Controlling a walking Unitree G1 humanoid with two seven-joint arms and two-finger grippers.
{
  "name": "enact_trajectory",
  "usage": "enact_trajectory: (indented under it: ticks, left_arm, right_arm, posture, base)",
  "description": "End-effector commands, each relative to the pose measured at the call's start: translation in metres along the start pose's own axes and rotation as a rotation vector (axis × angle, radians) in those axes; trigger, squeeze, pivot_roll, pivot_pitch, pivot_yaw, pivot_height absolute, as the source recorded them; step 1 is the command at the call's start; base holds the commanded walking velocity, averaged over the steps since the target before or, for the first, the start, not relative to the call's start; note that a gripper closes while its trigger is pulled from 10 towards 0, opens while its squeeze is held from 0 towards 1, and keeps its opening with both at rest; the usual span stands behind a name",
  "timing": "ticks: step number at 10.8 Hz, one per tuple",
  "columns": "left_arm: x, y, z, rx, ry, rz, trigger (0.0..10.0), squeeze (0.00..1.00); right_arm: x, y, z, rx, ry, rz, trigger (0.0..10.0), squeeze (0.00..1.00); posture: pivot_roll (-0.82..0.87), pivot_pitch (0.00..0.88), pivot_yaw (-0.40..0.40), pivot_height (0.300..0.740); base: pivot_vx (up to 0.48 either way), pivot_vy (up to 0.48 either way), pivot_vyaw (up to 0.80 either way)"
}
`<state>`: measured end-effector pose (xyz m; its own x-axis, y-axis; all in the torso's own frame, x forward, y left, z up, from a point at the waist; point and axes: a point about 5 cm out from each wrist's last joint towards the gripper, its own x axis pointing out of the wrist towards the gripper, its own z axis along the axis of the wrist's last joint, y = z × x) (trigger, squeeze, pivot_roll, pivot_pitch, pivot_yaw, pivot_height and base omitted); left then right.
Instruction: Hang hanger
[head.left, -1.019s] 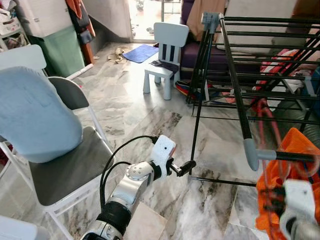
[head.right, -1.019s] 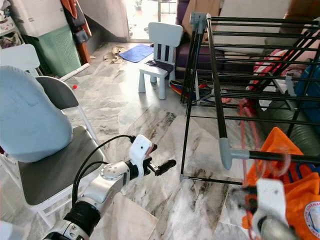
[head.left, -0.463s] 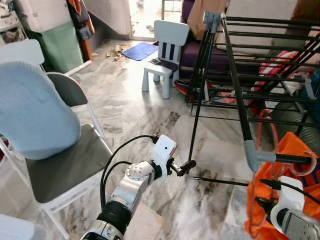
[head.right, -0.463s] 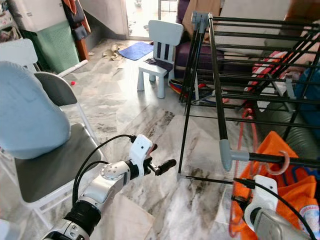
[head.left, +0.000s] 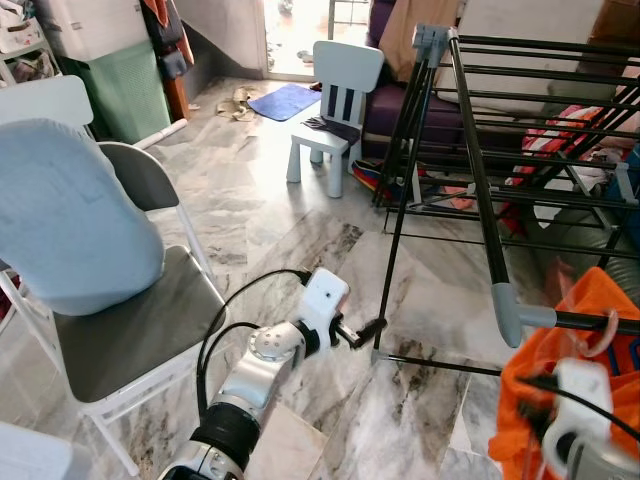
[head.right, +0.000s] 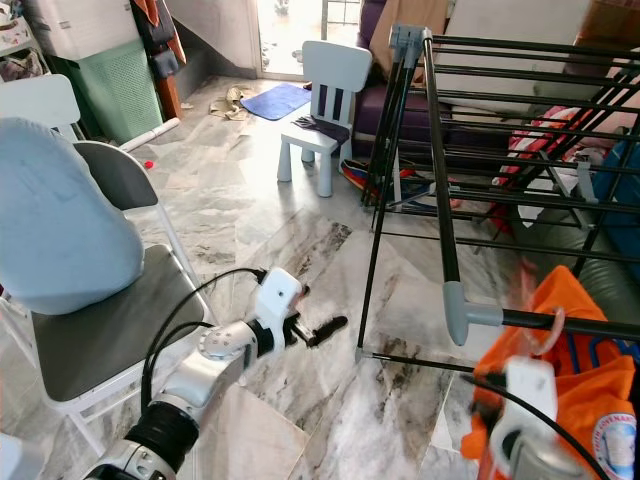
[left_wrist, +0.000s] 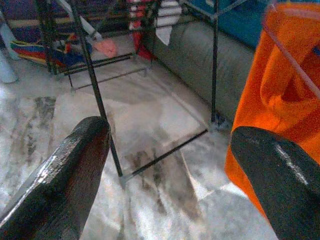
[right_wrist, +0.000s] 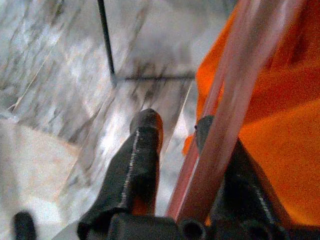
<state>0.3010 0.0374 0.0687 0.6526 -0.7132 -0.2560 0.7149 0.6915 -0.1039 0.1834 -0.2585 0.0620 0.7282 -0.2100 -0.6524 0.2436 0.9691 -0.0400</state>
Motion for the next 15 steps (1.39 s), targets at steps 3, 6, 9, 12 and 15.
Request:
enact_trajectory:
  ticks: [3, 6, 9, 12, 15]
  left_arm:
    - [-0.014, 0.013, 0.009, 0.004, -0.070, 0.031, 10.0, 0.00]
    - [-0.028, 0.013, 0.019, 0.034, -0.129, 0.009, 10.0, 0.00]
    - [-0.048, 0.028, 0.007, -0.005, -0.078, 0.124, 10.0, 0.00]
    - [-0.058, 0.029, 0.006, 0.031, -0.083, 0.111, 10.0, 0.00]
    - [-0.051, 0.025, 0.011, 0.040, -0.086, 0.113, 10.0, 0.00]
  right_arm:
    - [-0.014, 0.013, -0.012, -0.049, -0.077, -0.061, 10.0, 1.00]
    - [-0.026, 0.015, -0.016, -0.049, -0.181, -0.181, 10.0, 1.00]
    - [-0.041, 0.024, -0.006, -0.080, -0.347, -0.238, 10.0, 1.00]
    - [-0.047, 0.030, 0.002, -0.079, -0.434, -0.213, 10.0, 1.00]
    - [-0.047, 0.034, 0.009, -0.078, -0.494, -0.201, 10.0, 1.00]
  posture:
    - [-0.07, 0.000, -0.018, 0.740]
    - [-0.07, 0.000, -0.018, 0.740]
    - [-0.07, 0.000, -0.016, 0.740]
    - [-0.06, 0.000, -0.014, 0.740]
    - [-0.06, 0.000, -0.016, 0.740]
  base:
    - [0.000, 0.000, 0.00]
    - [0.000, 0.000, 0.00]
    - [0.000, 0.000, 0.00]
    - [0.000, 0.000, 0.00]
    - [0.000, 0.000, 0.00]
